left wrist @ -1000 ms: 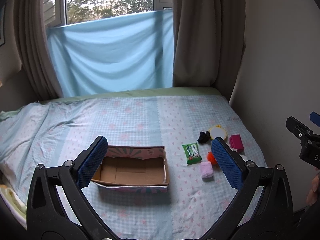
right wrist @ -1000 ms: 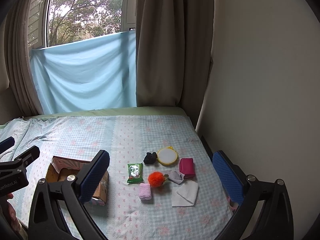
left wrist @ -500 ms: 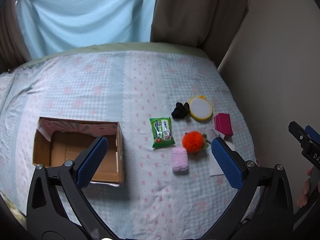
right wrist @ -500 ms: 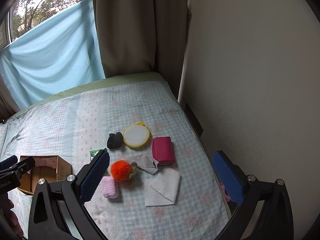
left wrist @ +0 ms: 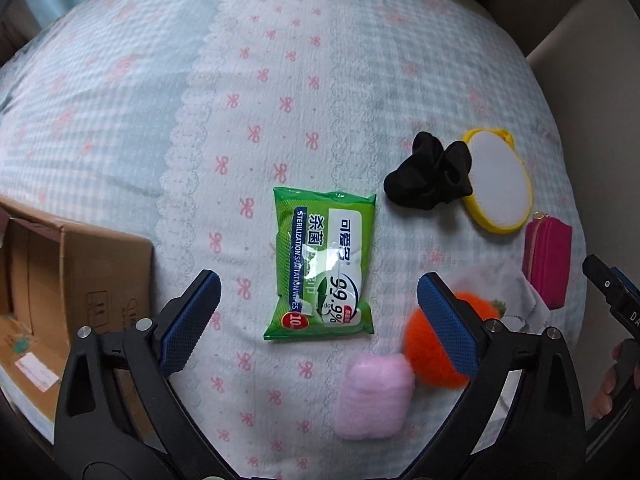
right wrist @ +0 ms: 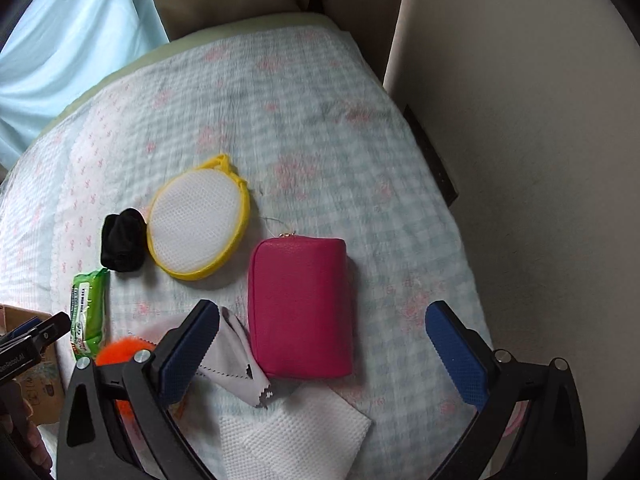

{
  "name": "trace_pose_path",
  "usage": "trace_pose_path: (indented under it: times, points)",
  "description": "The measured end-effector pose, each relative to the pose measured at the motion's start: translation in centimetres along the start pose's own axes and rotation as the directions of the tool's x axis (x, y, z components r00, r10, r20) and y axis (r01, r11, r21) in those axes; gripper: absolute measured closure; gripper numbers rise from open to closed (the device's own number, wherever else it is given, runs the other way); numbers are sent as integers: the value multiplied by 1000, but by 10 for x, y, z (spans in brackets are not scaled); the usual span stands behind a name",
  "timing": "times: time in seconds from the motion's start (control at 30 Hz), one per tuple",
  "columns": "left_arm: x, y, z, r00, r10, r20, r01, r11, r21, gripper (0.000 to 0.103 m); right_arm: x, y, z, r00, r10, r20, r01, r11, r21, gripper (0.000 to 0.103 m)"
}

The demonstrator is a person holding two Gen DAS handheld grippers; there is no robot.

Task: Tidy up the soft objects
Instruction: 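Grasp the green wipes pack with left tool while right tool grasps pink pouch, then carry wipes pack and pink pouch into the box and open both tools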

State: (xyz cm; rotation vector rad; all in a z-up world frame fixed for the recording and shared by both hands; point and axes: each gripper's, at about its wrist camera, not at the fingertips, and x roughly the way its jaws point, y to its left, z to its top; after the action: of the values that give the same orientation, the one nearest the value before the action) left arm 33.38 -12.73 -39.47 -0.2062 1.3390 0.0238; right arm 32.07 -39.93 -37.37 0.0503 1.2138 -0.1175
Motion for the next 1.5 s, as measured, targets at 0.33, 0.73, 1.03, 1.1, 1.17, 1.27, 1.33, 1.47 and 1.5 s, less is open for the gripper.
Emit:
trace_pose_path:
  times: [0.33,0.73,1.03,1.1,1.17,1.27,1.33,1.47,1.5]
  points:
    - [53,-3,3,997,27,-76,-26,1000,11,22,65,9,-1,990,12,-137,-13,1000,-9,23]
    - [60,-7,8,998,34,-60,-31,998,52,68,66,26,-7,993,-8,-119,0,998,-64,58]
    - [23,-11,8,1000,19,-17,-18,998,67,73,36,14,2,996,6,-85,-9,999,-41,70]
    - [12,-11,8,1000,12,0,-12,997,72,73,23,11,3,998,4,-67,-6,999,-33,70]
    - [-5,-10,4,1000,5,22,-6,997,78,73,7,10,2,999,4,-47,-5,1000,-26,71]
    - [-30,-11,1,998,-12,56,7,997,82,73,-24,6,3,1000,11,-16,-11,1000,-18,71]
    - [-51,-14,-3,996,-25,83,19,996,82,73,-48,8,0,1000,16,7,-16,1000,-18,71]
    - [-102,-12,-13,988,-51,148,39,996,86,73,-105,19,-12,997,37,63,-36,999,-32,71]
    - [-117,-10,-16,985,-57,164,44,995,86,73,-120,23,-13,996,46,75,-44,998,-39,71]
